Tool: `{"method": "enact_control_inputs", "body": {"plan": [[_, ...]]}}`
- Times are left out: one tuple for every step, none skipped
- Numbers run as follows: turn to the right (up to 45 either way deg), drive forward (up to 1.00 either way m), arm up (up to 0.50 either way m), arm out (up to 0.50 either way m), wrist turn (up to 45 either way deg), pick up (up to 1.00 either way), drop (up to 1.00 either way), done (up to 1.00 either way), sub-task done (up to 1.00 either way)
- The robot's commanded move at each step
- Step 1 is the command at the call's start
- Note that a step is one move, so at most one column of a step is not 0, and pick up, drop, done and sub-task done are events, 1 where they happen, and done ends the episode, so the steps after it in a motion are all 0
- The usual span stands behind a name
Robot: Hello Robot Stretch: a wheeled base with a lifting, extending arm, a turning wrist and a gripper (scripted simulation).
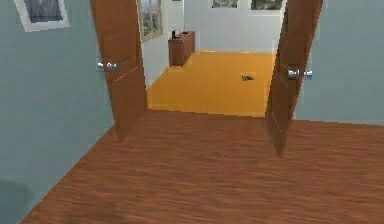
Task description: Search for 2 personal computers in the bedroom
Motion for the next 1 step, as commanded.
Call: {"method": "enact_control_inputs", "body": {"plan": [[0.0,1.00,0.00,0.00,0.0,0.00,0.00,0.00,0.00]]}}
